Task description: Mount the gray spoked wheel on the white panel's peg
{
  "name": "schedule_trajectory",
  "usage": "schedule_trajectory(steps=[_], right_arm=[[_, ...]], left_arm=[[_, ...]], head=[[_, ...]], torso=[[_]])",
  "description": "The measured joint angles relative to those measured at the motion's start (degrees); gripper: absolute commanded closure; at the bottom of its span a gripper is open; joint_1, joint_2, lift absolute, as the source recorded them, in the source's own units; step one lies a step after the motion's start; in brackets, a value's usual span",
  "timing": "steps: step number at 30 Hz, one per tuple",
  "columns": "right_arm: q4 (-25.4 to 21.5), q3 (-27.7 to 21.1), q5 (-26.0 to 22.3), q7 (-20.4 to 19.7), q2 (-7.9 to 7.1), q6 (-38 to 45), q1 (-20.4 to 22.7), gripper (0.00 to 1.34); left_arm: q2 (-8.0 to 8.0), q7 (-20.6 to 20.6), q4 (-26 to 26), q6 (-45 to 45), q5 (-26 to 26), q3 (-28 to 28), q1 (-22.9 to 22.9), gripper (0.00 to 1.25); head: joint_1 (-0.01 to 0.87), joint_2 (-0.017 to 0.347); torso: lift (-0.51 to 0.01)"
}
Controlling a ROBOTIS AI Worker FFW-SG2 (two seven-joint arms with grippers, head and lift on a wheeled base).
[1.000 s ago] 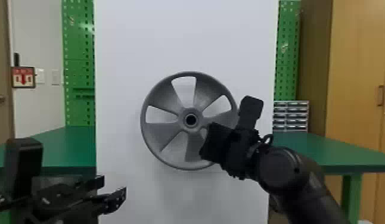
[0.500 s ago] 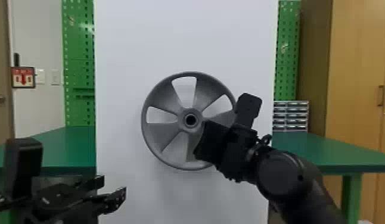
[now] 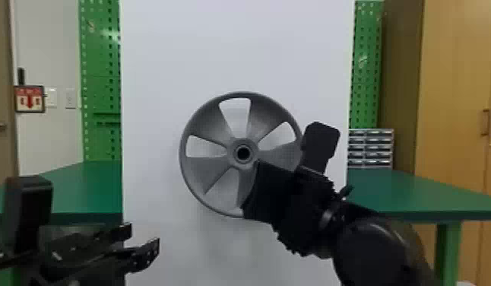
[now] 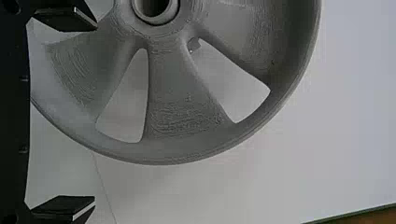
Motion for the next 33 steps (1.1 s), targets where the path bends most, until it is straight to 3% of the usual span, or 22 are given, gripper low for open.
schedule_trajectory(steps=[11,25,33], right_arm=[[-9.29,2.82,6.20,-0.27,0.00,-3.56,8.13,0.00],[-14.73,6.20,8.79,-0.19,-0.03,-3.91,13.45,0.00],[-18.58,6.85,13.32,0.49,-1.38,-3.94,17.96,0.00]], left_arm=[[-0.03,0.61,0.00,-0.48,0.48,0.20,0.18,0.53],[-0.09,1.15,0.00,-0.93,0.90,0.27,0.32,0.53],[-0.09,1.97,0.00,-1.60,1.45,0.48,0.66,0.53]], head=[[0.084,-0.008],[0.084,-0.008],[0.084,-0.008]], torso=[[-0.487],[-0.487],[-0.487]])
